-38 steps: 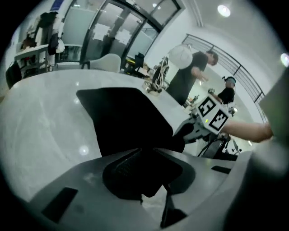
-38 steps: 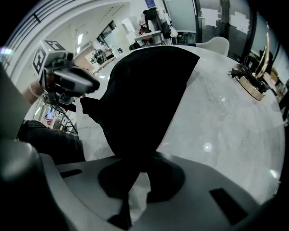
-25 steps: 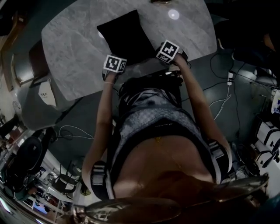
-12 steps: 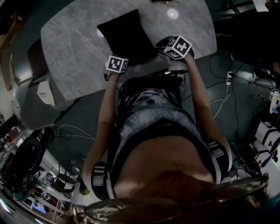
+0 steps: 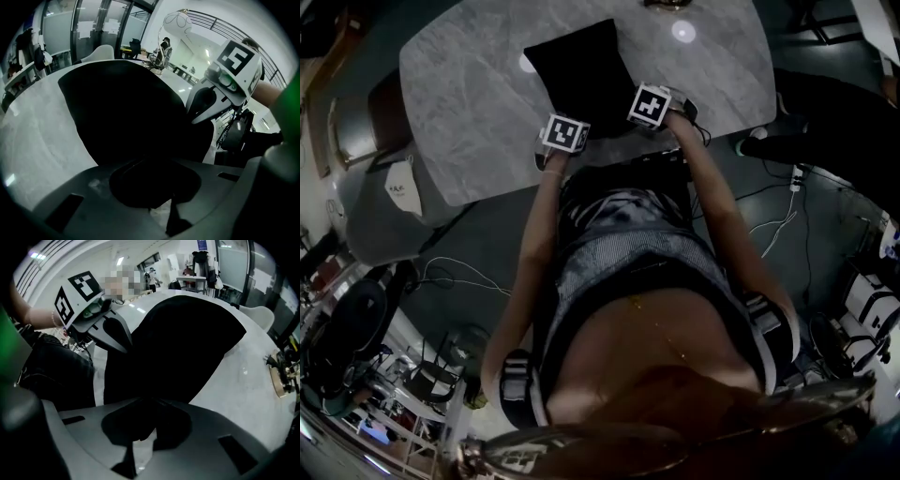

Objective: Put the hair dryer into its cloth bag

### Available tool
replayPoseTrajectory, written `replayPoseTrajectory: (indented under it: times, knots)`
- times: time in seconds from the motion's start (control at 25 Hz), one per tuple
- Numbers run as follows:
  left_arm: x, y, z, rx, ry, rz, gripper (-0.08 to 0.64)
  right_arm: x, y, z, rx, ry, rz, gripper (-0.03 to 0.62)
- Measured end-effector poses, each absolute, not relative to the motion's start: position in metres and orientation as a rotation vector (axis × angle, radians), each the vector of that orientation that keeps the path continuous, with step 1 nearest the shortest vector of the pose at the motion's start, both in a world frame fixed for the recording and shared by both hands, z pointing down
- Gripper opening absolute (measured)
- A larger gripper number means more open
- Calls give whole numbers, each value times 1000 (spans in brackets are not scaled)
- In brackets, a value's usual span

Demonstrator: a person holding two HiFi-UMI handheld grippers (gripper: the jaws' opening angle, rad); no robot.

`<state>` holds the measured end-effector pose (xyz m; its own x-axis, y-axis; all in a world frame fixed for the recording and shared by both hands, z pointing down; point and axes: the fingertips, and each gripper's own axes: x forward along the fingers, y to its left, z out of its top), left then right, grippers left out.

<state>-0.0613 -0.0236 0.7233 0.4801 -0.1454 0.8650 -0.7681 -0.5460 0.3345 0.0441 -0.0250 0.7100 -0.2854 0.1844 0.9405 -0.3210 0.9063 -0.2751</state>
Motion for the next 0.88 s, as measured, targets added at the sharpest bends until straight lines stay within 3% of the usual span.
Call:
replayPoseTrajectory:
  times: [0.32, 0.88]
  knots:
    - [-65, -31, 726, 1974, -749, 1135, 41, 50, -43, 725, 138, -1692, 373, 80]
    - [-44, -27, 728, 1883, -691, 1217, 38, 43, -43, 726, 78, -1812, 520, 69]
